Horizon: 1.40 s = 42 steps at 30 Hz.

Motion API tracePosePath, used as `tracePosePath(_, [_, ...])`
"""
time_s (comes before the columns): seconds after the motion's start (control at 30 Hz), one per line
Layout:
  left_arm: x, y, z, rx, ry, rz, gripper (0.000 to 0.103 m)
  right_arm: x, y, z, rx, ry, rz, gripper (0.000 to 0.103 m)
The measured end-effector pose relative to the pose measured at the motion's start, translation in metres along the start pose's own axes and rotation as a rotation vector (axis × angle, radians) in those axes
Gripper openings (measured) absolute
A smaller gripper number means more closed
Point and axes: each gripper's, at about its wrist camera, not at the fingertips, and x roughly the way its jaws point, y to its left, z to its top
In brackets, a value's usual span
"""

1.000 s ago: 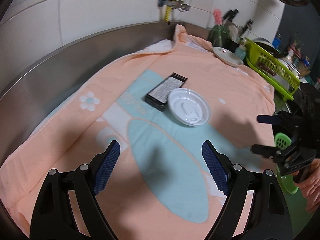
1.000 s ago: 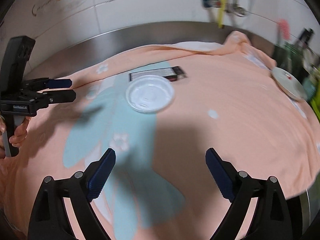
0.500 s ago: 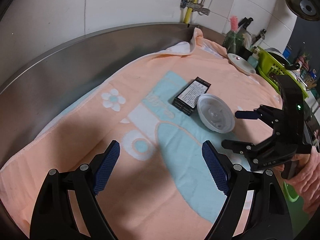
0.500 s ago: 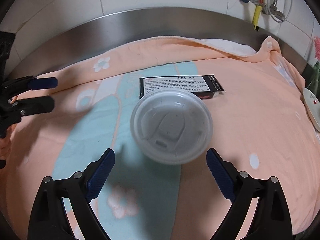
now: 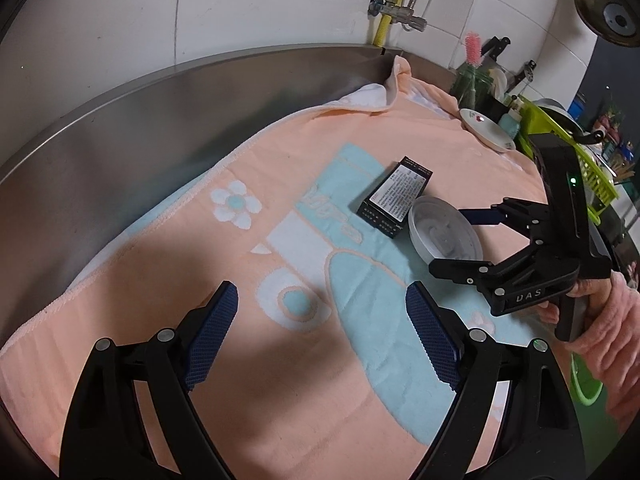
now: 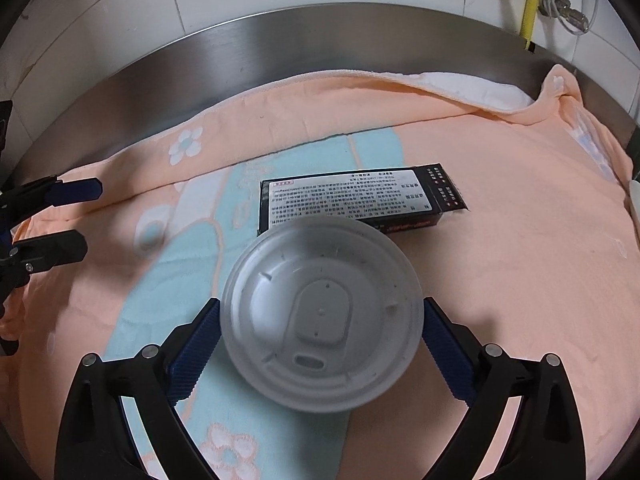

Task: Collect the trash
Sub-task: 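Grasp the white cup lid with the right tool, then grasp the black printed box with the left tool while the right tool carries the lid to the basket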

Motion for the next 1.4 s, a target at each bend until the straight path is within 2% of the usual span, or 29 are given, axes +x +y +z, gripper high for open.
tracePosePath(0.23, [0.007,-0.008,0.005,0.02,0.007,-0.007,0.085,-0.002,0.003,-0.005,-0.017,-0.014,-0.023,0.091])
tracePosePath(0.53, [0.028,-0.041,0.03,0.141,0.013,-0.009,0.085,-0.036,-0.013,-0.033,0.024,-0.041,-0.042,0.09])
tracePosePath(0.93, [0.097,-0.107,0.07,0.353,0.081,-0.007,0.085,-0.111,-0.057,-0.115,0.142,-0.092,-0.131,0.09])
tracePosePath(1.2, [0.135,-0.115,0.081,0.398,0.13,0.039,0.083,-0.162,-0.077,-0.18,0.244,-0.116,-0.195,0.091])
tracePosePath(1.3, [0.143,-0.114,0.081,0.389,0.149,0.044,0.077,-0.181,-0.084,-0.206,0.294,-0.128,-0.22,0.09])
tracePosePath(1.4, [0.15,-0.114,0.08,0.376,0.165,0.038,0.066,-0.193,-0.089,-0.226,0.338,-0.135,-0.239,0.09])
